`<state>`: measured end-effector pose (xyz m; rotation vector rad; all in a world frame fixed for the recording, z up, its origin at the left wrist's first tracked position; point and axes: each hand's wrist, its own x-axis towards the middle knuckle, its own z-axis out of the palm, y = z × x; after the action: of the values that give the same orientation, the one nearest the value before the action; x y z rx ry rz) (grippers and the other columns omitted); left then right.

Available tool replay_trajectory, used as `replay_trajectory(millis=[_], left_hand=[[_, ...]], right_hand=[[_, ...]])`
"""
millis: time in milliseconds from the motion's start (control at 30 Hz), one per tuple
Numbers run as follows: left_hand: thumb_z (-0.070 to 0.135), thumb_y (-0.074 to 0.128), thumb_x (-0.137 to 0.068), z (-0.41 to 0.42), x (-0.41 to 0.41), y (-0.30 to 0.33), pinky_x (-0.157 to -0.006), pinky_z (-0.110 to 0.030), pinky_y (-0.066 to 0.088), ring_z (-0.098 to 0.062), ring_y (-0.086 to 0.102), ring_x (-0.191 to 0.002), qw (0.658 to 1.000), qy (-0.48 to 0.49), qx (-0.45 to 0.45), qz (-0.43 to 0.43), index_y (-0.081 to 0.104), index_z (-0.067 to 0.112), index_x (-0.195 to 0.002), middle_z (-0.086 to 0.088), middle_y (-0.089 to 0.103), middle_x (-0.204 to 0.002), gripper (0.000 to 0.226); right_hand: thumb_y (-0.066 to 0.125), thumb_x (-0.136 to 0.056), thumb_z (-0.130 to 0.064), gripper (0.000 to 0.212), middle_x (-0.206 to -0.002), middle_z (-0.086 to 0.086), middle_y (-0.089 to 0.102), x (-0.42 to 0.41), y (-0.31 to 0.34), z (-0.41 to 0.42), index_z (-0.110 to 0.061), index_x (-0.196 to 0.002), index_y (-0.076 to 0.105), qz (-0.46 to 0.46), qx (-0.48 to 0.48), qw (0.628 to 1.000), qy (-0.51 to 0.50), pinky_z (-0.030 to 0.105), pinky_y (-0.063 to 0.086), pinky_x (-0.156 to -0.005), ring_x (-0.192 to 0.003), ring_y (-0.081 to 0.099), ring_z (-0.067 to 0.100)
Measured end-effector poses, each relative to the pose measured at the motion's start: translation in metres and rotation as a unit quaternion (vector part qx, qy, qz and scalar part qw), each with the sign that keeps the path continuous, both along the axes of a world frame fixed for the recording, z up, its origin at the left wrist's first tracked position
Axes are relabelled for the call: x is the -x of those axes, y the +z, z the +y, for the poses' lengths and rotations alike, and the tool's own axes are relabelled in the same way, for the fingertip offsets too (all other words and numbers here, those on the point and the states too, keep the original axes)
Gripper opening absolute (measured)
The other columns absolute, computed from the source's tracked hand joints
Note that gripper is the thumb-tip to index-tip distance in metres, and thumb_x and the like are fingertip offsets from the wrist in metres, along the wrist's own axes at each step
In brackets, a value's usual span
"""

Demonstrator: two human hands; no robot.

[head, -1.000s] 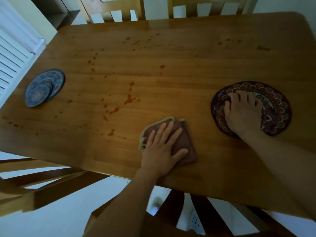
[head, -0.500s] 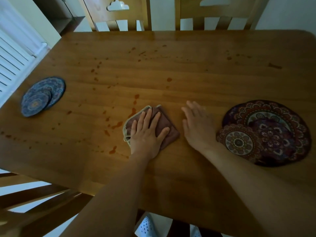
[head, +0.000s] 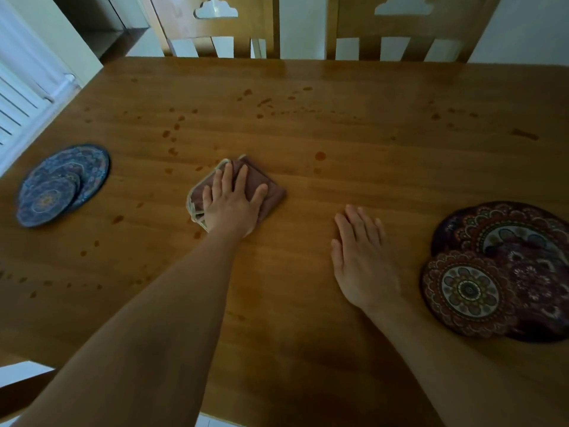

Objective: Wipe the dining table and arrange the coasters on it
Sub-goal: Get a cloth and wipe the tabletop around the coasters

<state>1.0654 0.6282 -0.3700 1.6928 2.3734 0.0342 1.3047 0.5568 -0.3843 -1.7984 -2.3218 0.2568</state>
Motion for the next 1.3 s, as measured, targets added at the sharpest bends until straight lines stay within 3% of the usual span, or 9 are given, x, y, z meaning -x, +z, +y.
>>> replay_trajectory(millis=[167,333,500,700,967,1100,1300], left_hand=[[0.066,0.015,-0.096,-0.017,-0.014,-0.001,-0.121,-0.045,-0.003,-0.019,-0.009,-0.151,1.0,-0.02,-0.006,0.002,0.005,0.034,-0.156,0.003,-0.007,-0.165,0.068],[0.068,0.007,-0.093,-0.088,-0.023,-0.006,-0.12,-0.041,-0.002,-0.018,-0.005,-0.151,0.992,-0.114,-0.037,0.028,0.008,0.034,-0.156,0.005,-0.001,-0.165,0.071],[0.069,0.013,-0.095,-0.135,0.013,-0.011,-0.121,-0.043,0.008,-0.017,0.003,-0.152,0.978,-0.197,-0.052,0.052,0.017,0.031,-0.156,0.005,0.007,-0.165,0.071],[0.07,0.005,-0.091,-0.085,0.032,-0.003,-0.122,-0.041,-0.001,-0.018,-0.003,-0.151,0.991,-0.124,-0.028,0.043,0.008,0.034,-0.156,0.004,0.0,-0.165,0.074],[0.062,0.014,-0.098,0.015,0.019,0.001,-0.121,-0.045,-0.005,-0.019,-0.009,-0.151,0.998,-0.067,0.003,-0.002,0.006,0.032,-0.156,0.002,-0.006,-0.165,0.066],[0.055,0.015,-0.101,0.031,-0.013,-0.001,-0.121,-0.046,-0.005,-0.019,-0.009,-0.151,0.991,-0.136,-0.008,-0.007,0.008,0.033,-0.156,0.002,-0.005,-0.165,0.06],[0.054,0.019,-0.101,-0.015,-0.058,-0.004,-0.122,-0.044,-0.001,-0.017,-0.002,-0.151,0.957,-0.286,-0.047,-0.024,0.018,0.036,-0.155,0.005,0.003,-0.165,0.057]], right_hand=[[0.013,-0.099,-0.039,0.06,-0.158,0.009,0.028,0.0,-0.001,-0.001,-0.012,-0.147,0.036,-0.004,-0.008,1.0,-0.007,0.046,0.013,-0.121,-0.148,0.017,0.024],[0.017,-0.1,-0.038,0.058,-0.157,0.009,0.03,0.0,-0.002,-0.001,-0.011,-0.146,0.039,-0.003,-0.012,1.0,-0.009,0.045,0.013,-0.121,-0.148,0.02,0.023],[0.019,-0.1,-0.038,0.056,-0.157,0.008,0.029,0.0,-0.002,-0.001,-0.012,-0.146,0.038,0.005,-0.008,1.0,-0.009,0.045,0.013,-0.121,-0.148,0.017,0.021],[0.02,-0.101,-0.037,0.055,-0.158,0.008,0.028,0.0,-0.002,-0.001,-0.012,-0.147,0.036,-0.023,-0.012,1.0,-0.008,0.044,0.01,-0.121,-0.148,0.016,0.022],[0.025,-0.101,-0.036,0.052,-0.156,0.008,0.032,0.005,-0.002,0.001,-0.012,-0.145,0.039,-0.056,-0.023,0.998,-0.018,0.039,0.007,-0.12,-0.146,0.021,0.022],[0.025,-0.101,-0.037,0.052,-0.156,0.006,0.031,0.003,-0.003,0.0,-0.014,-0.146,0.038,-0.058,-0.031,0.998,-0.022,0.039,0.009,-0.121,-0.147,0.02,0.021],[0.025,-0.1,-0.037,0.052,-0.155,0.007,0.034,0.003,-0.002,0.0,-0.013,-0.144,0.04,-0.041,-0.03,0.998,-0.022,0.041,0.014,-0.121,-0.145,0.023,0.021]])
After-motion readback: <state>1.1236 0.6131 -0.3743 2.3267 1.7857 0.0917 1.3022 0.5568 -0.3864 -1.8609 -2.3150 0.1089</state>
